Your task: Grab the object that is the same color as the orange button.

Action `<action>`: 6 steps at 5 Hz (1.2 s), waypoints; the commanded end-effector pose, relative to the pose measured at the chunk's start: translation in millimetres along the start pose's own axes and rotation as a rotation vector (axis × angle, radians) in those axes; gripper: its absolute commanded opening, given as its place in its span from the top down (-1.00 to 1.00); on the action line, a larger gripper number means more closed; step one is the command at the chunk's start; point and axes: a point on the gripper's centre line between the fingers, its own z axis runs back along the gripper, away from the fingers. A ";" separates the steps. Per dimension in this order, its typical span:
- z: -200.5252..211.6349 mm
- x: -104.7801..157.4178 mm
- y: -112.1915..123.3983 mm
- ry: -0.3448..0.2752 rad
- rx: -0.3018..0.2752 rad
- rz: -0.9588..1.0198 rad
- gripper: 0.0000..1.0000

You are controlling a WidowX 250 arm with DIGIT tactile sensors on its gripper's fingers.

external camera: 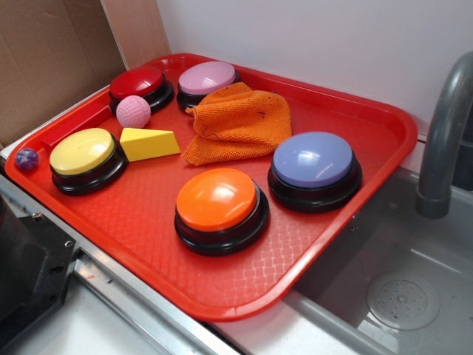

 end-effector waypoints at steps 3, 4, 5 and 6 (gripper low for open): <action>-52.4 42.7 5.2 0.030 0.037 -0.004 -1.00; -87.5 70.8 5.4 0.026 0.029 -0.022 -1.00; -125.2 91.6 10.4 0.014 0.023 0.055 -1.00; -159.8 111.0 14.8 0.011 -0.035 0.086 -1.00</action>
